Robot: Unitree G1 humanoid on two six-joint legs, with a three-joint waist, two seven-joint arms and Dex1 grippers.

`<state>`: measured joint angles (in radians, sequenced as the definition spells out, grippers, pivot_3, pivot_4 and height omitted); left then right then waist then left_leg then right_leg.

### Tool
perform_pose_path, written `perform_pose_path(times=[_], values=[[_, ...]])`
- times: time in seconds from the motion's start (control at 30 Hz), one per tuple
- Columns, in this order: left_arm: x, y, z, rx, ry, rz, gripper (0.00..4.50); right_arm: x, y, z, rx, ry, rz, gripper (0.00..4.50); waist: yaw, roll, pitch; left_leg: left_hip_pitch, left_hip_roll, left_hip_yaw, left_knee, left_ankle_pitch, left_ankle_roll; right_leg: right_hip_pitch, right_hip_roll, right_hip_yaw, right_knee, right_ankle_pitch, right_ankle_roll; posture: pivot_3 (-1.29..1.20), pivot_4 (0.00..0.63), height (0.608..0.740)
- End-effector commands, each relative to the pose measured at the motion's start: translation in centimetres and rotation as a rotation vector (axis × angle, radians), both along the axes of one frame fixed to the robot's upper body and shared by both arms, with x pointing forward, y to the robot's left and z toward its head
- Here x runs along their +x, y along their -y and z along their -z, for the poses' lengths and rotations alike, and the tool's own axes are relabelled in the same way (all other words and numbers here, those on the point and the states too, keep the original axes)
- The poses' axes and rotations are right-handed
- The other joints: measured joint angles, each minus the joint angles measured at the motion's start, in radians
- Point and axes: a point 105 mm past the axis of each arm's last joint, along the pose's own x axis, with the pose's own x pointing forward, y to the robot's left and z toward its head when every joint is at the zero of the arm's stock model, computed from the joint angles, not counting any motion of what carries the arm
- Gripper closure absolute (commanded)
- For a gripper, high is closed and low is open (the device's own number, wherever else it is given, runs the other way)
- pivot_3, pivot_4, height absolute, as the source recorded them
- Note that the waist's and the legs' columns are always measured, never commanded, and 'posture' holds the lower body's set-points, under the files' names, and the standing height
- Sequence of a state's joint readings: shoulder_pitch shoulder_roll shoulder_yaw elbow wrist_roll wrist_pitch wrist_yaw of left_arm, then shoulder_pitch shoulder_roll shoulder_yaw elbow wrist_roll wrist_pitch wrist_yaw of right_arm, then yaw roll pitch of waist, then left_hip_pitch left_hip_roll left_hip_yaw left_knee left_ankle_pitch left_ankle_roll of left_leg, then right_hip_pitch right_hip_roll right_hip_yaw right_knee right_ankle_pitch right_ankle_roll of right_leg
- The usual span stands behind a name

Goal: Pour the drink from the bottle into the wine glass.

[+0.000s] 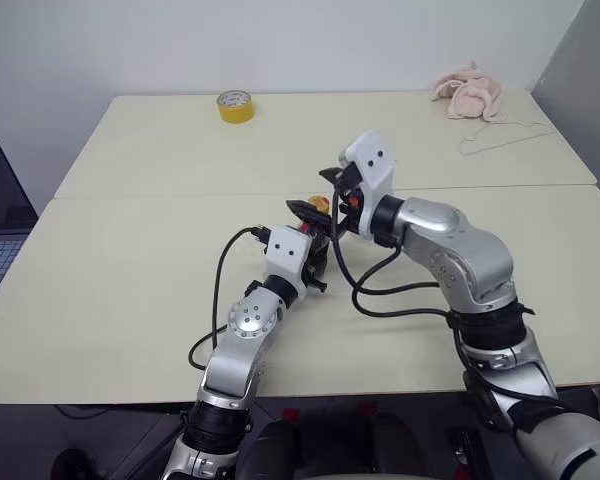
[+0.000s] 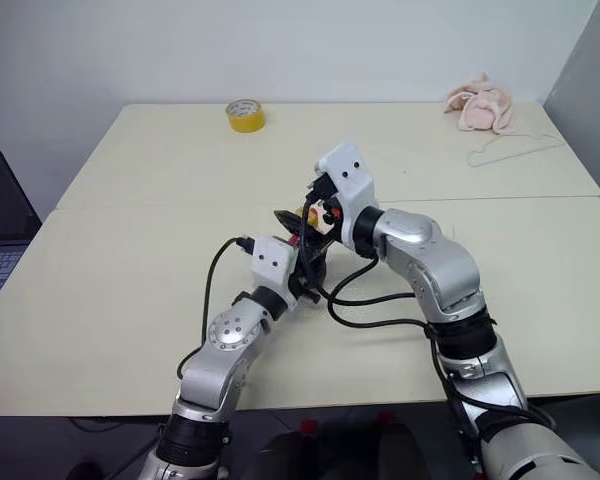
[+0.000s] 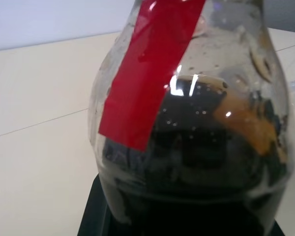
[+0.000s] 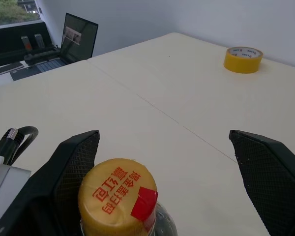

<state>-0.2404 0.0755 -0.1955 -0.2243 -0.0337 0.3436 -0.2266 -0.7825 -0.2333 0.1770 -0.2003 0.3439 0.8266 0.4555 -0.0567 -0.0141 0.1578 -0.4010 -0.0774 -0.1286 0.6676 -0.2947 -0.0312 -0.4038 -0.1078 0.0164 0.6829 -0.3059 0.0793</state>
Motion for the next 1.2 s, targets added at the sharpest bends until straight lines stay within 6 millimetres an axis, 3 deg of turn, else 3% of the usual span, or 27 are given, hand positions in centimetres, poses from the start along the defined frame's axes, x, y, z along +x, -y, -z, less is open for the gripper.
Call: perform_pose_path(times=[0.03,0.33,0.83,1.07,1.2], values=[[-0.1,-0.8,-2.2,-0.031,0.089,-0.031,3.42,0.6,2.1,-0.7,0.015,0.019,0.072,0.00,0.000,0.000,0.000,0.000,0.000,0.000,0.000,0.000,0.000,0.000,0.000,0.000,0.000,0.000,0.000,0.00,0.150,0.740],[-0.2,-0.9,-2.2,-0.028,0.088,-0.033,3.42,0.8,4.1,-0.8,0.017,0.010,0.115,0.00,0.000,0.000,0.000,0.000,0.000,0.000,0.000,0.000,0.000,0.000,0.000,0.000,0.000,0.000,0.000,0.00,0.150,0.740],[-0.2,-1.0,-2.1,-0.022,0.088,-0.034,3.45,-0.1,5.3,-0.2,-0.001,0.004,0.106,0.00,0.002,0.000,0.000,0.000,0.000,0.000,0.000,0.000,0.000,0.000,0.000,0.000,0.000,0.000,0.000,0.00,0.150,0.740],[-0.2,-1.0,-2.1,-0.023,0.087,-0.031,3.46,-2.1,3.3,-1.3,0.051,0.026,-0.028,0.00,0.003,0.000,0.000,0.000,0.000,0.000,0.000,0.000,0.000,0.000,0.000,0.000,0.000,0.000,0.000,0.00,0.150,0.740],[-0.1,-0.9,-2.1,-0.024,0.087,-0.031,3.46,-1.9,1.9,-1.2,0.075,0.003,-0.027,0.00,0.001,0.000,0.000,0.000,0.000,0.000,-0.001,0.000,0.000,0.000,0.000,0.000,0.000,0.000,0.000,0.00,0.150,0.740]])
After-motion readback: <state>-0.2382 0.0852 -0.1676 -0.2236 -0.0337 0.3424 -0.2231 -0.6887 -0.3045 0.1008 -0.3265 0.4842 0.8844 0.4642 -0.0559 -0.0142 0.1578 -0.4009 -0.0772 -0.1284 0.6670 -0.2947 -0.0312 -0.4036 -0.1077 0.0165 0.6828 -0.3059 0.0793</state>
